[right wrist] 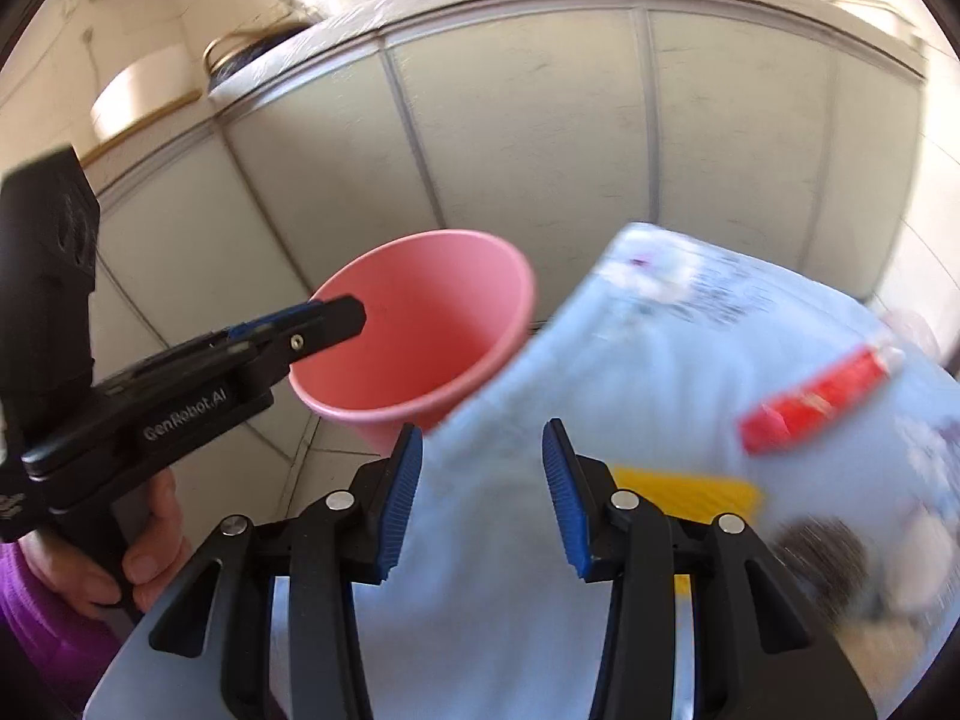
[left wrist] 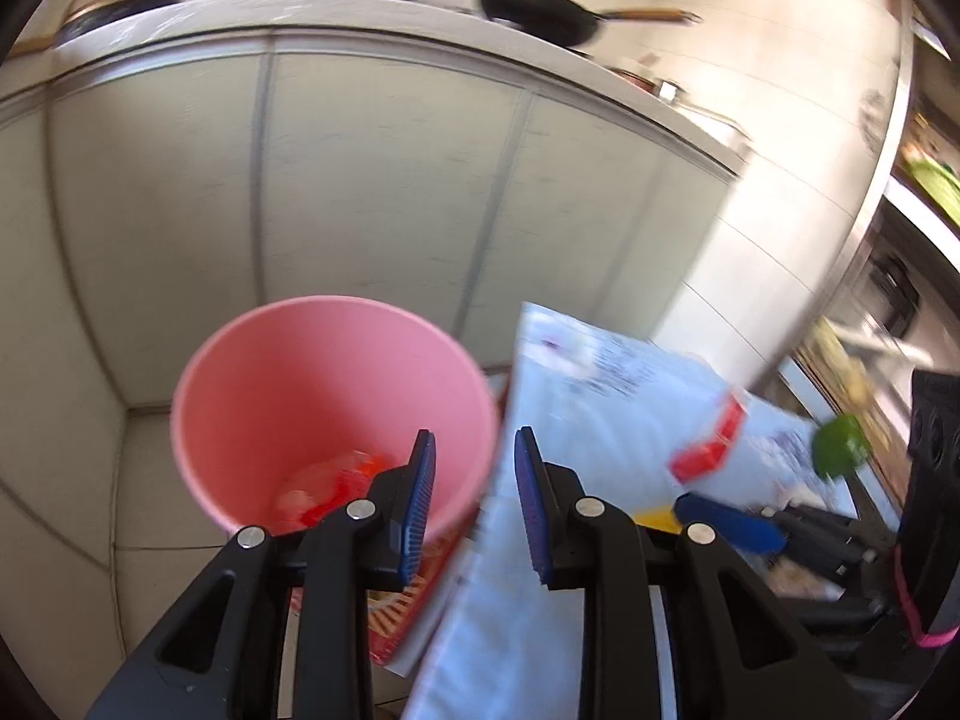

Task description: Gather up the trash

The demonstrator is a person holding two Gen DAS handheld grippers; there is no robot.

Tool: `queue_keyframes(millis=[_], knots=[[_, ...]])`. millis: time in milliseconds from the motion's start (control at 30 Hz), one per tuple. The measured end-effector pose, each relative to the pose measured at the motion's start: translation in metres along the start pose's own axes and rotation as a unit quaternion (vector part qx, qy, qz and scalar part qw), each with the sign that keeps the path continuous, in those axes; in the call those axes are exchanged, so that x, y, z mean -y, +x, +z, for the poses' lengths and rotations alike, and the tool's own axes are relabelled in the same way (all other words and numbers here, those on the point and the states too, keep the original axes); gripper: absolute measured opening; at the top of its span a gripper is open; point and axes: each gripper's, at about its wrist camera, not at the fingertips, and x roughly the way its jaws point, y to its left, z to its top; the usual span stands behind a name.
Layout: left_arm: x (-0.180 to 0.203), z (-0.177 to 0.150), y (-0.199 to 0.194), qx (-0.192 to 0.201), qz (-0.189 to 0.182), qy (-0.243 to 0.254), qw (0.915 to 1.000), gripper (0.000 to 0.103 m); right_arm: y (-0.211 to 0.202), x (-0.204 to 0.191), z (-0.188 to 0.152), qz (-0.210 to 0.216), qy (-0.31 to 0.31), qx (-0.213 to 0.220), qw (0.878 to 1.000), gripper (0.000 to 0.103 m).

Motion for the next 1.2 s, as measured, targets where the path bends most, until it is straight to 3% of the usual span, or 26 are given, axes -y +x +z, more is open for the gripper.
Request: queue_keyframes(millis=[167,300,467,633,767,933,1100,1167,1200], knots=[[0.041,-0.009,-0.011,-0.003,-0.054,0.054,0.997,0.026,-0.064,0.042,-0.027,-0.034,0.052,0.031,0.998,0.043],[0.074,-0.017,-0.015,-0.016,-0.097,0.098,0.9904,0.026,-0.104,0.079,-0.057,-0.086,0.092,0.05,0.991,0.043],[0.112,-0.027,-0.014,-0.054,-0.172,0.13,0.975,0.026,-0.136,0.118,-0.097,-0.159,0.125,0.055,0.978,0.043],[0.153,-0.047,-0.002,-0.107,-0.218,0.171,0.9549,0.029,-0.145,0.14,-0.13,-0.176,0.159,0.055,0.97,0.043],[0.176,-0.06,0.014,-0.135,-0.217,0.185,0.949,0.04,-0.139,0.147,-0.148,-0.172,0.165,0.043,0.97,0.043],[0.19,-0.061,0.044,-0.167,-0.211,0.165,0.9489,0.05,-0.134,0.153,-0.155,-0.171,0.166,0.038,0.97,0.046],[0.195,-0.066,0.06,-0.189,-0.204,0.154,0.9483,0.05,-0.121,0.164,-0.156,-0.173,0.167,0.023,0.97,0.052],[0.195,-0.068,0.06,-0.184,-0.205,0.151,0.9494,0.046,-0.114,0.169,-0.155,-0.173,0.167,0.015,0.97,0.052],[0.195,-0.069,0.059,-0.182,-0.208,0.148,0.9496,0.037,-0.111,0.172,-0.155,-0.17,0.17,0.01,0.971,0.052]])
